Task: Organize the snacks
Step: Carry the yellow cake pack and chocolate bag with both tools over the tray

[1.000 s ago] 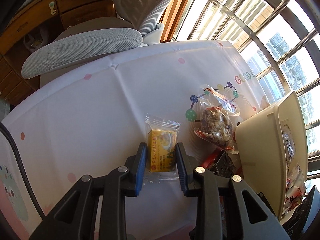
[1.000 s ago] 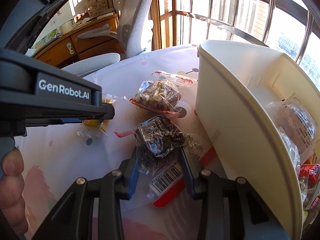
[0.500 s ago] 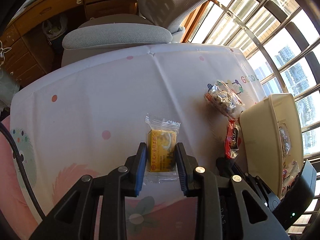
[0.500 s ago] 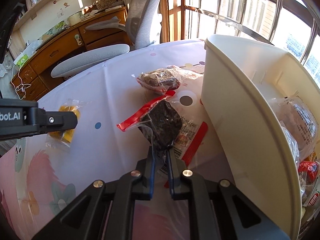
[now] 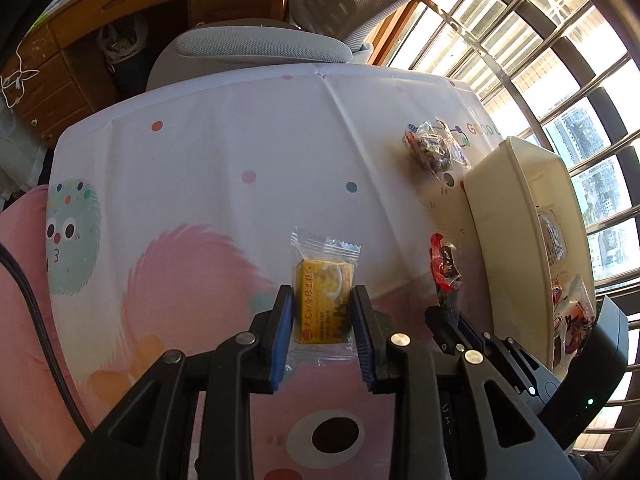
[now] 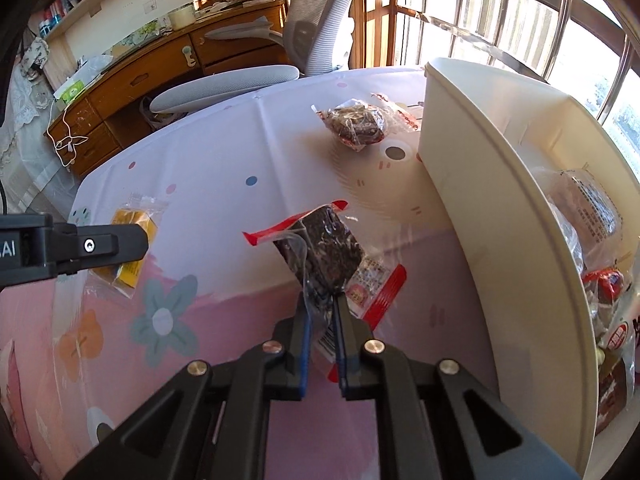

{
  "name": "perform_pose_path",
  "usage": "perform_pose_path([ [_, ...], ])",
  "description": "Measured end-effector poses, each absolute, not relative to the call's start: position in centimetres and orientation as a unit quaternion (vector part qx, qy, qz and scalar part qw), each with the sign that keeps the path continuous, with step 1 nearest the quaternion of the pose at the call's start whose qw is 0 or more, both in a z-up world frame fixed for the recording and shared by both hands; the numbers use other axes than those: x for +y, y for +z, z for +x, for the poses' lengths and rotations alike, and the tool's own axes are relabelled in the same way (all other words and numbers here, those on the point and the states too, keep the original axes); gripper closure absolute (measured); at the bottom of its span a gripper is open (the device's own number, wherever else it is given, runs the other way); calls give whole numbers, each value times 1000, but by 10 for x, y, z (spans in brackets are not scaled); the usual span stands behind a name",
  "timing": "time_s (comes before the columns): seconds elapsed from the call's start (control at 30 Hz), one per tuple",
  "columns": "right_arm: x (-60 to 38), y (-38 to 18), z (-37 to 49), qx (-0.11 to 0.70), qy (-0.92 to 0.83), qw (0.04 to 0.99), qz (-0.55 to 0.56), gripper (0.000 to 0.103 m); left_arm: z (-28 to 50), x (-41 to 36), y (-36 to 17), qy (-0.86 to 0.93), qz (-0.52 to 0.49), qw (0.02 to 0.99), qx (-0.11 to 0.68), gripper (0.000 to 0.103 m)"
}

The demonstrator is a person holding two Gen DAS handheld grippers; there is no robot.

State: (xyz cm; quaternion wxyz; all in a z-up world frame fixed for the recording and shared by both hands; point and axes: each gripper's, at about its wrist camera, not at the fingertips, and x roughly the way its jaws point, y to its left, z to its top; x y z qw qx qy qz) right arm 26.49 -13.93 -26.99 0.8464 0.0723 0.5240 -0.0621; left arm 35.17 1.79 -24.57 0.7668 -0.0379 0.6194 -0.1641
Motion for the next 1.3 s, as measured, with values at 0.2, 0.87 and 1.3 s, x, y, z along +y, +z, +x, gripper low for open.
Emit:
perform_pose_path([
  [0.2, -131, -252, 225, 526, -48, 846, 74, 94, 311, 27, -229, -173, -37, 769, 614, 76],
  [0.87, -154, -178, 105, 479, -56, 871, 95, 101, 181, 17, -169, -232, -36, 771, 592, 76],
  [1.3, -203, -138, 89, 450, -30, 888, 88, 101, 146, -40, -133, -262, -46, 789, 553, 76],
])
